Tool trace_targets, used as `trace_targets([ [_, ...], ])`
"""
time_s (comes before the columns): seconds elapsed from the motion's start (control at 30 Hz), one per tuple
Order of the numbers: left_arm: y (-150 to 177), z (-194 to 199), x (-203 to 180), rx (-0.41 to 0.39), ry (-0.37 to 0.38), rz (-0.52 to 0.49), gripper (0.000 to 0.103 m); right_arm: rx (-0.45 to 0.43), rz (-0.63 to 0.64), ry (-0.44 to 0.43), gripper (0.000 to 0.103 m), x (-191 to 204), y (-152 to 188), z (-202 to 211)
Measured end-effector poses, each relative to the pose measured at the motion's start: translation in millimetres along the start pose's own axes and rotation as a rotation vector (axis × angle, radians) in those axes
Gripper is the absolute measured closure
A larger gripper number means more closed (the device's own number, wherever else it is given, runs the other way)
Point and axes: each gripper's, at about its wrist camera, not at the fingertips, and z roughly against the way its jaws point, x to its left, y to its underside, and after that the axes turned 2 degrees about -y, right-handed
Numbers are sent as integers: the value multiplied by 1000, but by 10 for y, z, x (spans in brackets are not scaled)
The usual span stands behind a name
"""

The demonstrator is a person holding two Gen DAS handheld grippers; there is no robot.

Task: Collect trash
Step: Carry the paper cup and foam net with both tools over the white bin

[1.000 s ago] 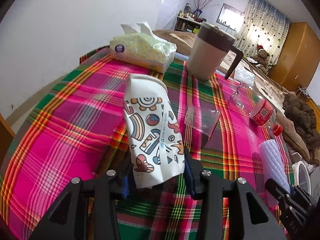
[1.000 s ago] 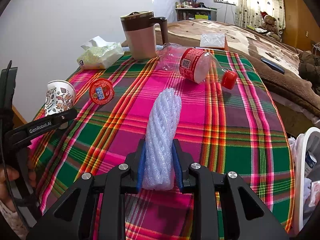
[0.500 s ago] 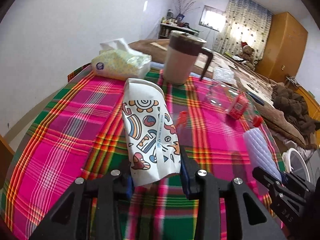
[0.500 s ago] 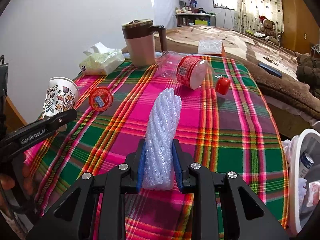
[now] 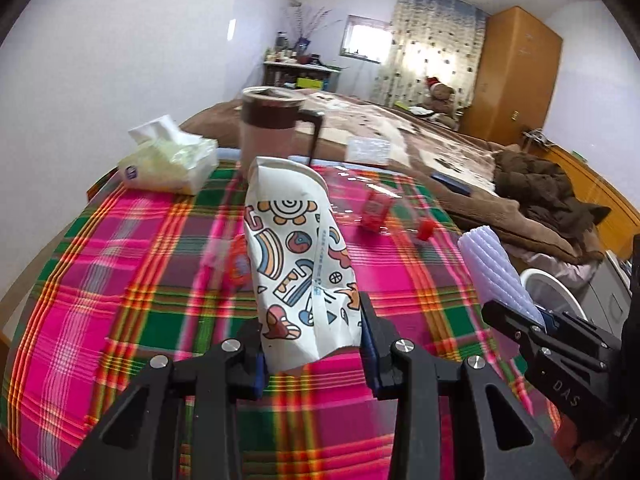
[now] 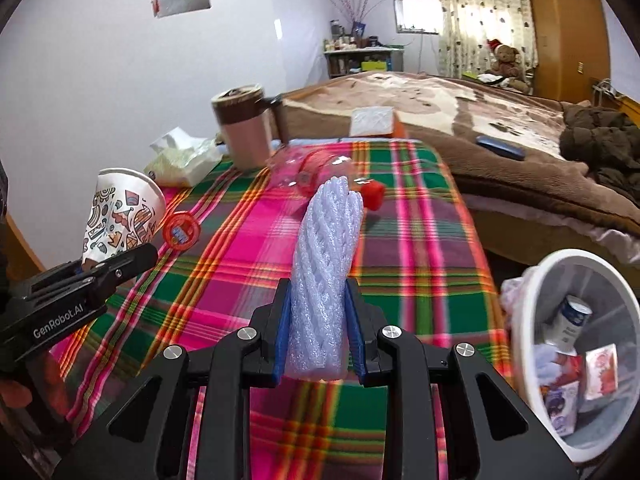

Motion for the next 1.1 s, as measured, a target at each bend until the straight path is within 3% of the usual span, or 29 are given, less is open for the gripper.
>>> trace_targets([
  [0.67,-25,-54,-1264,9,200,-221,65,-74,-121,190,77,-902,36,504],
  [1.1,33,-160,-2056,42,329,-321,65,-73,-204,308,77,-1462,118,678],
])
